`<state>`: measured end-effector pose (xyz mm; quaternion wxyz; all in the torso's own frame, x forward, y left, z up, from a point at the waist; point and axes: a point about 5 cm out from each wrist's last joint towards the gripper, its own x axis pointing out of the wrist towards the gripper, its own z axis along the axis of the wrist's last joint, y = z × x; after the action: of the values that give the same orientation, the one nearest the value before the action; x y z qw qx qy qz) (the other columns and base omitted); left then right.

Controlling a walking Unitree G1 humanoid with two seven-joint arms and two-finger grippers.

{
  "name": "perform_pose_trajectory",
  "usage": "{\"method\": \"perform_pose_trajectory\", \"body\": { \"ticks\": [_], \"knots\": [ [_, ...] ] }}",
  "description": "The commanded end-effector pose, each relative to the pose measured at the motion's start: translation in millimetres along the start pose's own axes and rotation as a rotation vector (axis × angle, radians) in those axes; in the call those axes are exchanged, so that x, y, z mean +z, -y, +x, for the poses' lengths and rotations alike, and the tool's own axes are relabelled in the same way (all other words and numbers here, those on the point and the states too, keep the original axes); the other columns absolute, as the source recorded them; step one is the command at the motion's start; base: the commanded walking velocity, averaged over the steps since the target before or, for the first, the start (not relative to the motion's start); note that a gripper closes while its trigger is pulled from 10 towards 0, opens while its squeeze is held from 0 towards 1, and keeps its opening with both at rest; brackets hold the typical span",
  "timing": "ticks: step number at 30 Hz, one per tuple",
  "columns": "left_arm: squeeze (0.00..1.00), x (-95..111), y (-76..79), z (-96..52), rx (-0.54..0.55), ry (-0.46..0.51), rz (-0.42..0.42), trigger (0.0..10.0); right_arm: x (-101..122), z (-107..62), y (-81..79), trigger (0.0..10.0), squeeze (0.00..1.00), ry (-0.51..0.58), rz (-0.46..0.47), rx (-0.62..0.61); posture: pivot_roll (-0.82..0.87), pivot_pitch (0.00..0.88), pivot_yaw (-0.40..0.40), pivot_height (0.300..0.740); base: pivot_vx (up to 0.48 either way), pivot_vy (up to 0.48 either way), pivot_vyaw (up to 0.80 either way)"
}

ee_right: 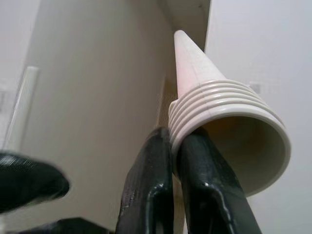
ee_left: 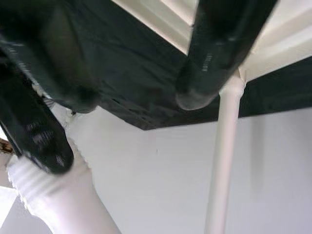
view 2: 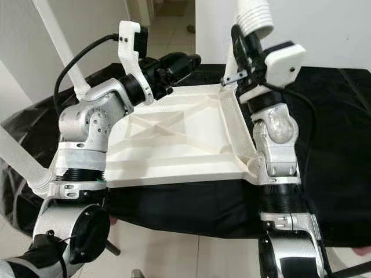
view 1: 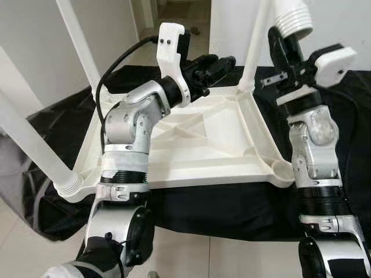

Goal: Building children table

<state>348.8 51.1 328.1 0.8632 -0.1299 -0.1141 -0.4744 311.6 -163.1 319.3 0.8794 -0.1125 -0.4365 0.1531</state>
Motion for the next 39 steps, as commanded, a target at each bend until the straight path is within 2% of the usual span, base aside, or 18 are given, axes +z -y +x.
{"method": "perform_pose_trajectory", "body": {
  "ticks": [1,2,4,7,9,10,15,16,17,18,22,27,30,31,34,39],
  "knots": [
    [1.00,2.2,5.1,0.4,-0.090,-0.008,-0.049,10.0,6.0,-5.4,-4.9,10.0,0.00,0.008,0.002,0.039,-0.06,0.046,0.080,0.740,0.000,0.000,0.00],
    [1.00,2.2,5.1,0.4,-0.090,-0.008,-0.049,10.0,6.0,-5.4,-4.9,10.0,0.00,0.008,0.002,0.039,-0.06,0.046,0.080,0.740,0.000,0.000,0.00],
    [1.00,0.4,8.4,-1.3,-0.133,-0.020,-0.113,10.0,2.6,-17.1,-11.9,10.0,0.00,-0.028,0.007,0.069,-0.06,0.048,0.076,0.740,0.000,0.000,0.00],
    [1.00,0.0,9.4,-1.9,-0.147,-0.023,-0.135,10.0,1.9,-20.9,-14.6,10.0,0.00,-0.040,0.009,0.079,-0.06,0.049,0.075,0.740,0.000,0.000,0.00],
    [1.00,-0.2,9.2,-2.4,-0.161,-0.020,-0.191,10.0,-1.5,-30.7,-21.1,10.0,0.00,-0.070,0.008,0.103,-0.06,0.051,0.071,0.740,0.000,0.000,0.00],
    [1.00,0.1,8.2,-2.1,-0.163,-0.018,-0.230,10.0,-3.1,-34.7,-23.5,10.0,0.00,-0.084,0.007,0.109,-0.06,0.051,0.071,0.740,0.000,0.000,0.00],
    [1.00,-2.1,5.0,-0.3,-0.152,-0.037,-0.297,10.0,-5.7,-45.7,-33.2,10.0,0.00,-0.118,0.014,0.128,-0.06,0.054,0.071,0.740,0.000,0.000,0.00],
    [0.88,-2.9,3.1,0.6,-0.145,-0.041,-0.332,10.0,-6.2,-48.5,-36.8,10.0,0.00,-0.125,0.020,0.135,-0.06,0.056,0.073,0.740,0.000,0.000,0.00],
    [0.88,-2.9,3.1,0.6,-0.145,-0.041,-0.332,10.0,-6.2,-48.5,-36.8,10.0,0.00,-0.125,0.020,0.135,-0.06,0.056,0.073,0.740,0.000,0.000,0.00],
    [0.00,-5.2,-0.7,1.8,-0.125,-0.059,-0.370,10.0,-6.0,-52.4,-41.9,10.0,0.00,-0.136,0.025,0.143,-0.06,0.056,0.076,0.740,0.000,0.000,0.00],
    [0.00,-22.9,-10.1,2.8,-0.062,-0.147,-0.469,10.0,-4.5,-57.6,-50.0,10.0,0.00,-0.152,0.041,0.157,-0.07,0.061,0.085,0.740,0.000,0.000,0.00],
    [0.00,-26.6,-11.4,2.6,-0.045,-0.168,-0.482,10.0,-3.9,-58.8,-51.0,10.0,0.00,-0.157,0.042,0.158,-0.07,0.061,0.085,0.740,0.000,0.000,0.00],
    [0.00,-32.9,-12.8,3.7,-0.026,-0.194,-0.524,10.0,-3.5,-61.0,-52.7,10.0,0.00,-0.164,0.042,0.160,-0.07,0.065,0.086,0.740,0.000,0.000,0.00],
    [0.00,-34.7,-18.6,6.2,0.000,-0.198,-0.610,10.0,-2.4,-65.7,-57.5,10.0,0.00,-0.176,0.036,0.179,-0.08,0.076,0.088,0.740,0.000,0.000,0.00],
    [0.00,-32.9,-23.7,8.9,0.027,-0.198,-0.652,10.0,-1.9,-70.3,-60.9,10.0,0.00,-0.190,0.035,0.196,-0.08,0.079,0.088,0.740,0.000,0.000,0.00],
    [0.00,-25.6,-24.3,12.8,0.016,-0.186,-0.674,10.0,-4.0,-76.4,-62.9,10.0,0.00,-0.220,0.045,0.201,-0.08,0.081,0.091,0.740,0.000,0.000,0.00]
  ]
}}
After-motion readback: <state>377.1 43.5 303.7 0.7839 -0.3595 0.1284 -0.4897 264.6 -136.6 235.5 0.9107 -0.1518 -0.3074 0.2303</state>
